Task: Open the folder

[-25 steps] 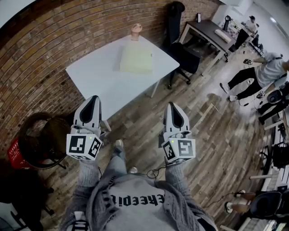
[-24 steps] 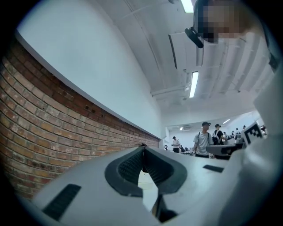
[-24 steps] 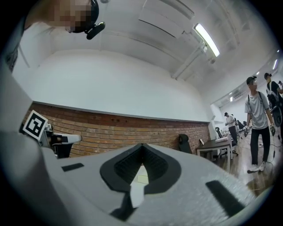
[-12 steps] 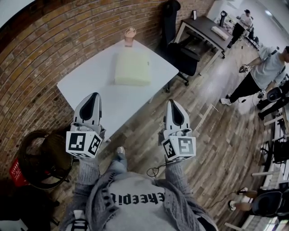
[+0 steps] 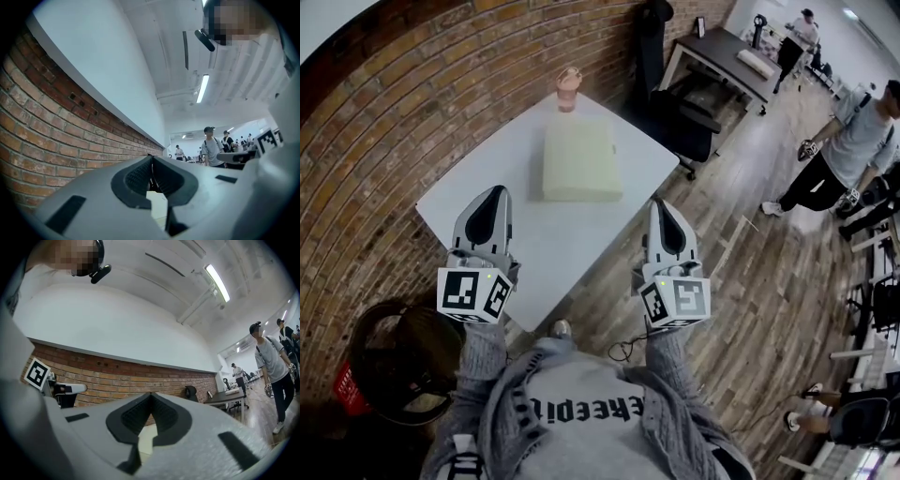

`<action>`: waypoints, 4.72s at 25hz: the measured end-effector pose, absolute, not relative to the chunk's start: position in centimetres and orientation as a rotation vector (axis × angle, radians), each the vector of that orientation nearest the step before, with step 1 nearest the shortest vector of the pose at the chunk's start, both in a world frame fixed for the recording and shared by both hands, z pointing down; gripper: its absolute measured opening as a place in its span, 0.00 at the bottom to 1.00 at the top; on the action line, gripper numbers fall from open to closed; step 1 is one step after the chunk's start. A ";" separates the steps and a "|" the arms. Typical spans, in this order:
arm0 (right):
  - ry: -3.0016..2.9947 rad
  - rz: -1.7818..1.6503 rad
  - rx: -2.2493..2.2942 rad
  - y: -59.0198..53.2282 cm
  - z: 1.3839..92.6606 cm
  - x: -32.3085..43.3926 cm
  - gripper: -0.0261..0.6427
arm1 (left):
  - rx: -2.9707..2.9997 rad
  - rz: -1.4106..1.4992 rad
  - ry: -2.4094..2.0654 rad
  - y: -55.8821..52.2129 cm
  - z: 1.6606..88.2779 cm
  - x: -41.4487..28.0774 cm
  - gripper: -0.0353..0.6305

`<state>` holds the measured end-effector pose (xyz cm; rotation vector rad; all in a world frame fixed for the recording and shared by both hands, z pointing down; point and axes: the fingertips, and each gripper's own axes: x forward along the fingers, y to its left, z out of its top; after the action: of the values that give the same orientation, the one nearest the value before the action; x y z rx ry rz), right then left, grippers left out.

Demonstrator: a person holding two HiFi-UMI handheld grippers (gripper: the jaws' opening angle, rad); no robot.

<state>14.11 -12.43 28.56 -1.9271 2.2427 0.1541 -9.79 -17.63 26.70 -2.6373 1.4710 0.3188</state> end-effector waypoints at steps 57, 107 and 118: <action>2.593 -0.334 -1.976 -33.1 48.1 18.8 0.05 | -2.168 -1.173 0.591 -33.0 57.4 5.5 0.17; 2.538 -0.366 -2.044 -31.6 48.5 22.0 0.05 | -2.357 -1.222 0.679 -34.4 58.8 7.7 0.09; 2.585 -0.576 -2.013 -32.5 54.8 20.9 0.05 | -2.402 -1.218 0.664 -34.2 59.4 7.5 0.09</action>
<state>20.94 -32.53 54.82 -2.0129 2.5847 -0.5759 7.47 -34.16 59.41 -2.4018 0.6636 -1.2184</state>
